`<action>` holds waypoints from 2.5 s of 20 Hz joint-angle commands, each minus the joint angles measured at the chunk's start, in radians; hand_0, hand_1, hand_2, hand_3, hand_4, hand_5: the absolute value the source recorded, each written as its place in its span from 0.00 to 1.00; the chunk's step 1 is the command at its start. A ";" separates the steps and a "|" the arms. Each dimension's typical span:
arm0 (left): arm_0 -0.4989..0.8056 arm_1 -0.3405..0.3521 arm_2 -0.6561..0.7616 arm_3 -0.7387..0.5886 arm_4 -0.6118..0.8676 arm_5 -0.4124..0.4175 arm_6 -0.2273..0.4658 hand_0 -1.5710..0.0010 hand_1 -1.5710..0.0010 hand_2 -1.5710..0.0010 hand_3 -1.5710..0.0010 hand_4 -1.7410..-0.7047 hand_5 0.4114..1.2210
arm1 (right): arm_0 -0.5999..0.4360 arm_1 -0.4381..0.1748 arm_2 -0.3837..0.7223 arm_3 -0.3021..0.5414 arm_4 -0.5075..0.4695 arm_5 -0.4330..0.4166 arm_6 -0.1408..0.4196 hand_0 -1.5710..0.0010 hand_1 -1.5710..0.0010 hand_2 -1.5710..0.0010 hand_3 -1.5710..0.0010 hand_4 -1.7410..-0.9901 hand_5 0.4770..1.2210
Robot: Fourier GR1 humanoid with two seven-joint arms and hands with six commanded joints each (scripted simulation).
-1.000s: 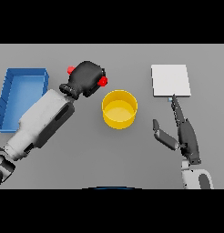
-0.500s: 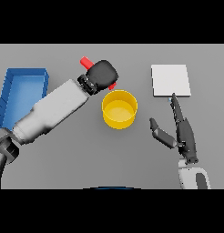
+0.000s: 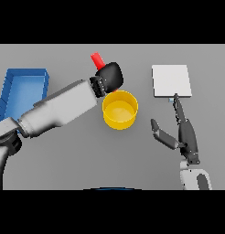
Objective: Pick up the red beaker and tilt it to pour out 1 green nut into yellow bowl. Pick up the yellow bowl and place it on the metallic measuring scale.
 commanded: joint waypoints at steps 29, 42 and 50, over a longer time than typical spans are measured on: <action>-0.473 0.164 0.295 0.507 0.441 0.143 0.078 0.00 0.00 0.00 0.10 0.00 1.00 | -0.029 -0.005 0.016 0.019 0.056 -0.028 -0.013 1.00 1.00 1.00 1.00 0.80 0.21; -0.080 0.396 0.647 0.546 1.068 0.429 0.352 0.00 0.00 0.00 0.01 0.00 1.00 | -0.038 -0.008 0.009 0.050 -0.043 0.052 -0.052 1.00 1.00 1.00 1.00 0.77 0.26; 0.323 0.474 0.677 0.110 1.314 0.618 0.515 0.00 0.00 0.00 0.12 0.00 1.00 | -0.038 -0.017 0.017 0.053 -0.024 0.051 -0.080 1.00 1.00 1.00 1.00 0.72 0.31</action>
